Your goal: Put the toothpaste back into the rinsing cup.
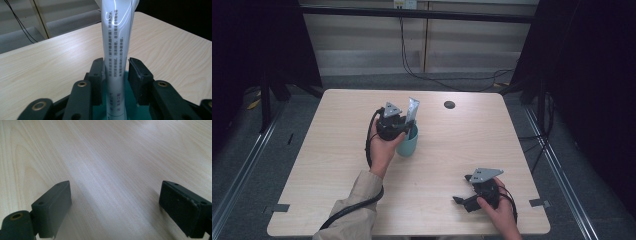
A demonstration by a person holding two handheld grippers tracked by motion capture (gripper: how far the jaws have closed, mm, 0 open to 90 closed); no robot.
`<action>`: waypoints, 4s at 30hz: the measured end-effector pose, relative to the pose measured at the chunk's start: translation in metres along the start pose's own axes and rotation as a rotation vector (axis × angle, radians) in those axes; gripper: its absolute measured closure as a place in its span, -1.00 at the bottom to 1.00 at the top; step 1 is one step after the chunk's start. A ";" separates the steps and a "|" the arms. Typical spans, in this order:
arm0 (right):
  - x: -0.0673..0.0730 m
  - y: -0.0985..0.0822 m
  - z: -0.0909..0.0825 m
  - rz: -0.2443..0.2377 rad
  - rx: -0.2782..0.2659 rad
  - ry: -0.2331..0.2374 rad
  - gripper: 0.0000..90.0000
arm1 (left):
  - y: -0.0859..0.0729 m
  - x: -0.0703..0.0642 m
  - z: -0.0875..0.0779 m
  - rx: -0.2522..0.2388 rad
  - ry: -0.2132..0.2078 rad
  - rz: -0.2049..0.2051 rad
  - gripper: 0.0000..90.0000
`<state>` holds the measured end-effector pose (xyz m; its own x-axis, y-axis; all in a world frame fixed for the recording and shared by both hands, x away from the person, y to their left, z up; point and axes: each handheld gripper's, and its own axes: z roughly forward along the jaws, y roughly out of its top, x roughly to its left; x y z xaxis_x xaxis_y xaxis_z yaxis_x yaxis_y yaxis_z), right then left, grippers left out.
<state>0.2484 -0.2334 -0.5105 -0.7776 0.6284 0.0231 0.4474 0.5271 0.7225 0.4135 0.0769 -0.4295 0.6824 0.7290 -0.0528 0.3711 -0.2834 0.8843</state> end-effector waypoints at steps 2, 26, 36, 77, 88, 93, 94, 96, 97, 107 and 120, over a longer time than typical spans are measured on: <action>0.000 0.000 0.000 0.000 0.000 0.000 -0.77 | 0.000 0.001 -0.001 0.010 0.004 0.000 0.40; 0.000 0.000 0.000 0.000 0.001 0.000 -0.77 | 0.004 0.006 -0.015 0.057 0.048 -0.013 -0.36; 0.000 0.000 0.000 0.000 0.001 0.001 -0.77 | 0.001 0.008 -0.028 0.075 0.028 -0.040 -0.51; 0.000 0.000 0.000 0.000 0.000 0.002 -0.77 | -0.048 0.008 -0.067 0.198 -0.080 -0.017 -0.66; 0.000 0.000 0.000 0.000 0.000 0.003 -0.77 | -0.074 0.007 -0.067 0.239 -0.101 -0.002 -0.65; 0.000 0.000 0.000 0.000 0.000 0.003 -0.77 | -0.087 0.006 -0.065 0.253 -0.101 0.009 -0.65; 0.001 0.000 0.000 0.000 0.000 0.002 -0.77 | -0.090 0.006 -0.065 0.258 -0.105 0.008 -0.65; 0.000 0.000 0.000 0.000 0.000 0.003 -0.77 | -0.095 0.006 -0.064 0.268 -0.102 0.006 -0.65; 0.000 0.000 0.000 0.000 0.000 0.003 -0.77 | -0.097 0.006 -0.064 0.266 -0.104 -0.001 -0.65; 0.001 0.000 0.000 0.000 0.000 0.002 -0.77 | -0.114 0.007 -0.065 0.289 -0.086 0.013 -0.65; 0.001 0.000 0.000 0.000 0.000 0.002 -0.77 | -0.122 0.001 -0.064 0.301 -0.064 0.093 -0.66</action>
<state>0.2479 -0.2333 -0.5104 -0.7787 0.6270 0.0248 0.4475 0.5272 0.7224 0.3288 0.1525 -0.5073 0.7570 0.6533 -0.0154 0.4682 -0.5257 0.7102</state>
